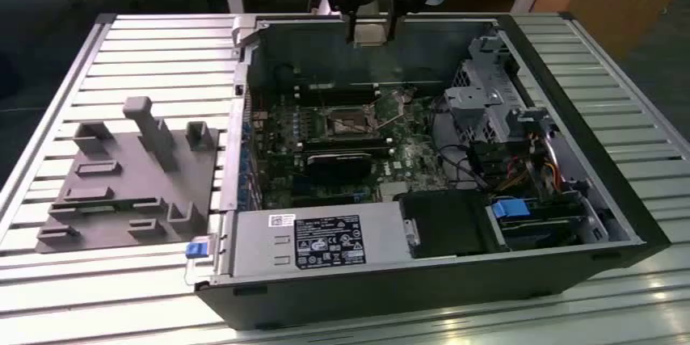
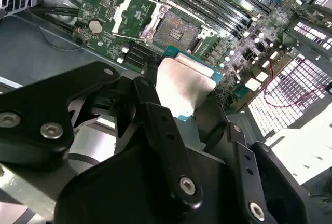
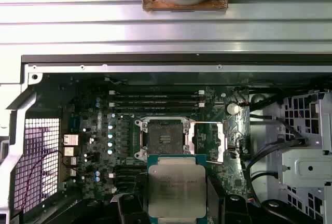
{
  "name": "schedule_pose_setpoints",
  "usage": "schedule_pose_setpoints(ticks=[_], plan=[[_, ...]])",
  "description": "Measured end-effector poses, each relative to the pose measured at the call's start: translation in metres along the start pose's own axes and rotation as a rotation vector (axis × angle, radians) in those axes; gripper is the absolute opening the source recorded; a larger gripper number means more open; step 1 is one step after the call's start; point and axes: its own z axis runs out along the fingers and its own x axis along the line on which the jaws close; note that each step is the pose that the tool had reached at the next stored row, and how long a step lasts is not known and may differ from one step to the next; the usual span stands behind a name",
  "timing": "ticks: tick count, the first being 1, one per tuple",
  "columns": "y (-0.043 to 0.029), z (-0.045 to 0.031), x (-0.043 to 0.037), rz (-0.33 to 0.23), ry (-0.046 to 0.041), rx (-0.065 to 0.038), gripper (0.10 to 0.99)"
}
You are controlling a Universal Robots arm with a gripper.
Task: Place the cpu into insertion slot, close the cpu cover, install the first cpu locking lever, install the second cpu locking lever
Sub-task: 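Place the cpu into insertion slot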
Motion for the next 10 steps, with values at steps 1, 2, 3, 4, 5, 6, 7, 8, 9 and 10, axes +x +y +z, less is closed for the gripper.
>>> schedule_pose_setpoints(ticks=[1,2,3,4,5,6,7,8,9,10], plan=[[0.0000,0.0000,0.0000,0.000,0.0000,0.000,0.537],[0.0000,0.0000,0.0000,0.000,0.0000,0.000,0.537],[0.0000,0.0000,0.0000,0.000,0.0000,0.000,0.537],[0.0000,0.0000,0.0000,0.000,0.0000,0.000,0.537],[0.0000,0.0000,0.0000,0.000,0.0000,0.000,0.537],[0.0000,0.0000,0.0000,0.000,0.0000,0.000,0.537],[0.0000,0.0000,0.0000,0.000,0.0000,0.000,0.537],[0.0000,0.0000,0.0000,0.000,0.0000,0.000,0.537],[0.0000,0.0000,0.0000,0.000,0.0000,0.000,0.537],[0.0000,0.0000,0.0000,0.000,0.0000,0.000,0.537]])
